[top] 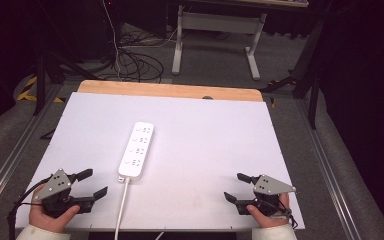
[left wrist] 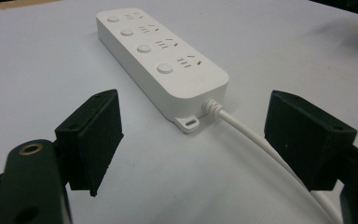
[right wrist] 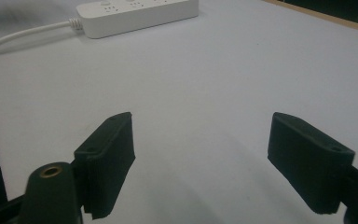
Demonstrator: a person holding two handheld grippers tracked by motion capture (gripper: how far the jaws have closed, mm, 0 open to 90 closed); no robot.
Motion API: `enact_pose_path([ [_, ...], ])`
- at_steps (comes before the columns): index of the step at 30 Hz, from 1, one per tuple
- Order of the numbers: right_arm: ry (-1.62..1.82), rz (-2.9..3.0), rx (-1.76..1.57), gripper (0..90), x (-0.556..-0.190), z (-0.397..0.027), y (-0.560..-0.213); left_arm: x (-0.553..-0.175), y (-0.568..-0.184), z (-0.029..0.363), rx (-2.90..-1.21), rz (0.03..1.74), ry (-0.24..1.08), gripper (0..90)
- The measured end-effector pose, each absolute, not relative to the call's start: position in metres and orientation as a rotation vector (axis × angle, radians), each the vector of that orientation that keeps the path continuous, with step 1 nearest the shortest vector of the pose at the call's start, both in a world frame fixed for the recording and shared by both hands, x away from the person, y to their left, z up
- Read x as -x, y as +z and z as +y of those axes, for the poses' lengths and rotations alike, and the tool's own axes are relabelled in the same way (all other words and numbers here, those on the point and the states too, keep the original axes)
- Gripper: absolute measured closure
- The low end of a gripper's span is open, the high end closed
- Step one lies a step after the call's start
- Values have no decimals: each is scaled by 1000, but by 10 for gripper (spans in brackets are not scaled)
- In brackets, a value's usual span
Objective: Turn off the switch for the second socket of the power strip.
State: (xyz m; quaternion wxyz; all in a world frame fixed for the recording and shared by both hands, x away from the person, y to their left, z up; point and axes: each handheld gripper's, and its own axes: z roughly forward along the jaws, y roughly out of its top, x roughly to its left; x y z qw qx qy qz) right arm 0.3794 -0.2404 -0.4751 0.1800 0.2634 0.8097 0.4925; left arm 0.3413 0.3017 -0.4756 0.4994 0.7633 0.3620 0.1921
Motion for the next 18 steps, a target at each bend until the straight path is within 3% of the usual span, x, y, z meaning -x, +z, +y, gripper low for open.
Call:
enact_pose_path([
  [14,1385,2295,-745,239,-380,-240,-476,-340,-473,302,-1866,867,479,212],
  [18,1373,2314,-753,239,-381,-239,-478,-337,-471,300,-1881,871,496,255],
])
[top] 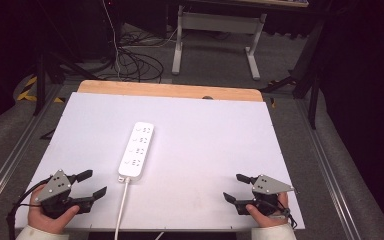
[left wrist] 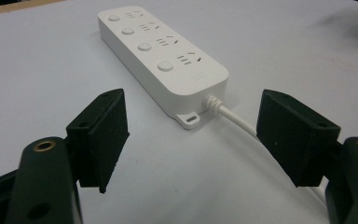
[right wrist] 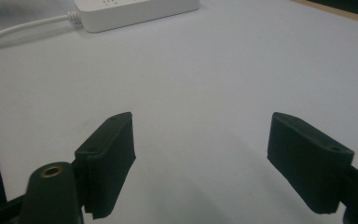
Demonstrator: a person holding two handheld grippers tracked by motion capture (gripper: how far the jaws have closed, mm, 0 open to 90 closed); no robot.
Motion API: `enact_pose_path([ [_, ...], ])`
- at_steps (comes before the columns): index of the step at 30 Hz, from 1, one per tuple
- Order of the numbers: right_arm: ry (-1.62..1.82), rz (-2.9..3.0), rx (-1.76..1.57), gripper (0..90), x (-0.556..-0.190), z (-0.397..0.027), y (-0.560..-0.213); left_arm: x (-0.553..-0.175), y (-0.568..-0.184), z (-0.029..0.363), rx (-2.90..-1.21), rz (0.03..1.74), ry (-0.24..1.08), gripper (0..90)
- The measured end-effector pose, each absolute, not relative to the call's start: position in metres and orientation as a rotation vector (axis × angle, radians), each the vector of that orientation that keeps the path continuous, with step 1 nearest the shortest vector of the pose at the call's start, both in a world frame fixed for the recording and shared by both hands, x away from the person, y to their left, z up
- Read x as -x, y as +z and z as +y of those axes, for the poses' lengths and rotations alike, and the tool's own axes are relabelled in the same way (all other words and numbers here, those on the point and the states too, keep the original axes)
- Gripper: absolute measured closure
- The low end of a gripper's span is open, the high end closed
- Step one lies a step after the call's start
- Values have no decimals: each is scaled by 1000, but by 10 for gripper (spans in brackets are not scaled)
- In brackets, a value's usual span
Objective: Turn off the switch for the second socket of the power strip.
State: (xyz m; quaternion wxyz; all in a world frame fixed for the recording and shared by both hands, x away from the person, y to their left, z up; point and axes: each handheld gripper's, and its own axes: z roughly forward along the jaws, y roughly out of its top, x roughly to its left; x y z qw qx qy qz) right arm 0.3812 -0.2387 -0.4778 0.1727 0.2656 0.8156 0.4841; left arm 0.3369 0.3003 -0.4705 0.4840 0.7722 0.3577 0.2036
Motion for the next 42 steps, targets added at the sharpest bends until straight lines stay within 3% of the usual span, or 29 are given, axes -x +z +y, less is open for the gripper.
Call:
enact_pose_path([
  [21,1375,2334,-740,247,-382,-237,-479,-352,-446,290,-1891,854,424,331],
  [42,1378,2351,-715,238,-382,-236,-480,-387,-424,267,-1904,826,427,306],
])
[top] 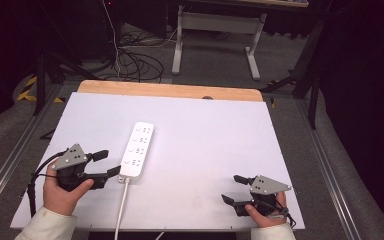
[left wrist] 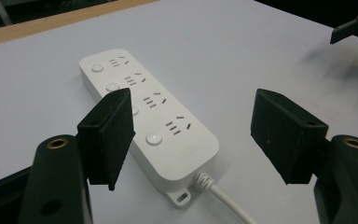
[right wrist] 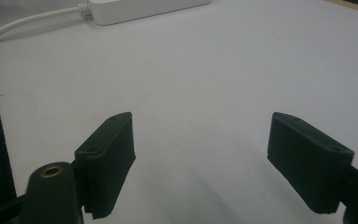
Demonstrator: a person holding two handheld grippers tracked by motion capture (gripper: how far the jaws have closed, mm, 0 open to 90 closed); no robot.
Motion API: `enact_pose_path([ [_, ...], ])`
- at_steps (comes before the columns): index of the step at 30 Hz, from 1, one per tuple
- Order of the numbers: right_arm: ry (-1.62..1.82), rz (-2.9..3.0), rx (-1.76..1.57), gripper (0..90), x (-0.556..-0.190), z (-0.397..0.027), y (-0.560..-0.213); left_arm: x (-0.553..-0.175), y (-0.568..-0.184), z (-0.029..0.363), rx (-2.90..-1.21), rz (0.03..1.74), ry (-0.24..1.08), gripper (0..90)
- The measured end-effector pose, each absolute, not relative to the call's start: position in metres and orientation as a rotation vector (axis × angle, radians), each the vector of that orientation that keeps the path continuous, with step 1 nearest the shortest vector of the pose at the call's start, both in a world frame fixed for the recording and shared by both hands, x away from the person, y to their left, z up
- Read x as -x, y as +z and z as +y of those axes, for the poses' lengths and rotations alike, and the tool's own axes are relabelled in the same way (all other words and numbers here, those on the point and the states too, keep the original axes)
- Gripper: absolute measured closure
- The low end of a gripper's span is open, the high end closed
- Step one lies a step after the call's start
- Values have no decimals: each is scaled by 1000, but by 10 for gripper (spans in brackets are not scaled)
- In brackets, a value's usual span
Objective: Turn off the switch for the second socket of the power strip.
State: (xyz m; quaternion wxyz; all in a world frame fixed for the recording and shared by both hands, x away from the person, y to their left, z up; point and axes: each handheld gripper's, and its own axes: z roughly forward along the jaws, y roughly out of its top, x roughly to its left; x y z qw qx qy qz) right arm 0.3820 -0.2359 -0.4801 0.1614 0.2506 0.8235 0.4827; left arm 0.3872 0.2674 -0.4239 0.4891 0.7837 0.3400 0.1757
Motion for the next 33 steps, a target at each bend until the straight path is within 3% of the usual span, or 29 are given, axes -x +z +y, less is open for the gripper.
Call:
enact_pose_path([
  [15,1377,2357,-714,237,-382,-236,-480,-402,-422,250,-1914,816,403,312],
  [21,1375,2361,-712,240,-382,-236,-480,-403,-425,247,-1849,825,422,381],
  [22,1375,2361,-710,240,-382,-236,-480,-404,-425,248,-1853,812,425,497],
  [23,1375,2361,-710,240,-382,-236,-480,-405,-426,247,-1840,818,410,497],
  [24,1377,2361,-709,241,-382,-235,-481,-406,-426,247,-1839,808,413,621],
  [26,1373,2362,-710,241,-382,-235,-481,-410,-427,245,-1866,798,408,669],
  [28,1373,2364,-711,241,-382,-235,-481,-415,-429,243,-1894,797,408,814],
  [29,1373,2364,-711,241,-382,-235,-481,-417,-430,242,-1905,798,397,814],
  [30,1374,2367,-709,241,-383,-235,-481,-420,-431,241,-1917,796,401,896],
  [33,1372,2369,-712,241,-383,-235,-481,-428,-434,239,-1952,793,399,897],
])
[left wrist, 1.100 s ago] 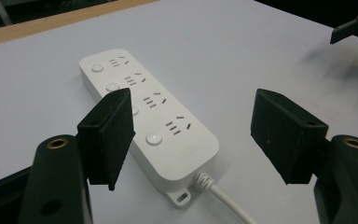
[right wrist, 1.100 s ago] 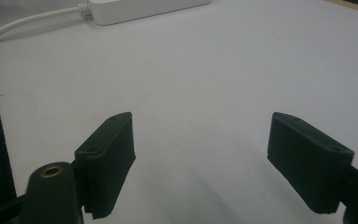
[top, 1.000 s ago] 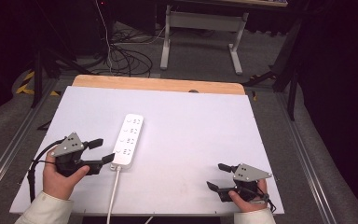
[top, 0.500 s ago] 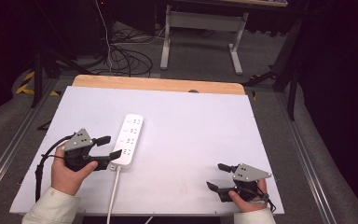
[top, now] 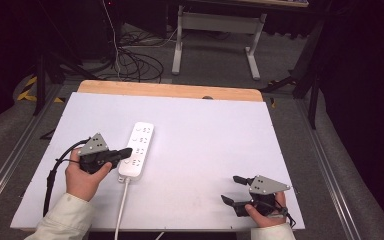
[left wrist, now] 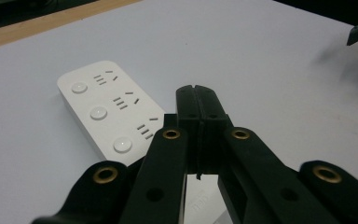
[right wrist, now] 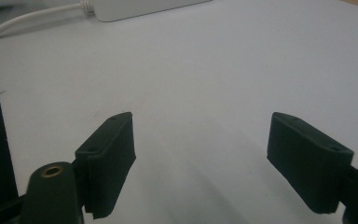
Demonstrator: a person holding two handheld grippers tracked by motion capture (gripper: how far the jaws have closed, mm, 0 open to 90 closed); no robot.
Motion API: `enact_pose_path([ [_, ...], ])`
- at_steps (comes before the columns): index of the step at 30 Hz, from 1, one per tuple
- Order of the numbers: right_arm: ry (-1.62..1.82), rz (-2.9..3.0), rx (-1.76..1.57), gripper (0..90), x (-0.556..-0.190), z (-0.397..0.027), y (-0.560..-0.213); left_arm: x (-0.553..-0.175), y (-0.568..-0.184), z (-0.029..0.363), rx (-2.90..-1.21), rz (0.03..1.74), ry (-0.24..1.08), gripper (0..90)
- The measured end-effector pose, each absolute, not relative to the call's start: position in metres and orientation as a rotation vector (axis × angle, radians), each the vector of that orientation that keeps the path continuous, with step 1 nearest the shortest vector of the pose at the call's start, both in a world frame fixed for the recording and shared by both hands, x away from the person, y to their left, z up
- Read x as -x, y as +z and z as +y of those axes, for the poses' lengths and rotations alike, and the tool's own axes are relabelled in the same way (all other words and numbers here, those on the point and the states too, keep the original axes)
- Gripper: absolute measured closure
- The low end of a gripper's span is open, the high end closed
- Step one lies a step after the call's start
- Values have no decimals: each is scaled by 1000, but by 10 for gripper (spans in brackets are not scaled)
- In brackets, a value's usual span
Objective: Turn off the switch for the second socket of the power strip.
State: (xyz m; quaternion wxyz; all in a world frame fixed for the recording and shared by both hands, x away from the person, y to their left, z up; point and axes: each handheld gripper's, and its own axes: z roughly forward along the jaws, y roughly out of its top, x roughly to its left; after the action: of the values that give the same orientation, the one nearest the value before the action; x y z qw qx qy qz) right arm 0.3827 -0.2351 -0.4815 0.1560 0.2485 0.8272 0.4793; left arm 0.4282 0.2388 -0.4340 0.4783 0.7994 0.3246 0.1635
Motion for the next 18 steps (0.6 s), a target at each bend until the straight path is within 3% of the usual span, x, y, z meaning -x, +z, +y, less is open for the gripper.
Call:
enact_pose_path([
  [18,1366,2367,-721,242,-383,-235,-482,-455,-455,234,-2001,837,523,897],
])
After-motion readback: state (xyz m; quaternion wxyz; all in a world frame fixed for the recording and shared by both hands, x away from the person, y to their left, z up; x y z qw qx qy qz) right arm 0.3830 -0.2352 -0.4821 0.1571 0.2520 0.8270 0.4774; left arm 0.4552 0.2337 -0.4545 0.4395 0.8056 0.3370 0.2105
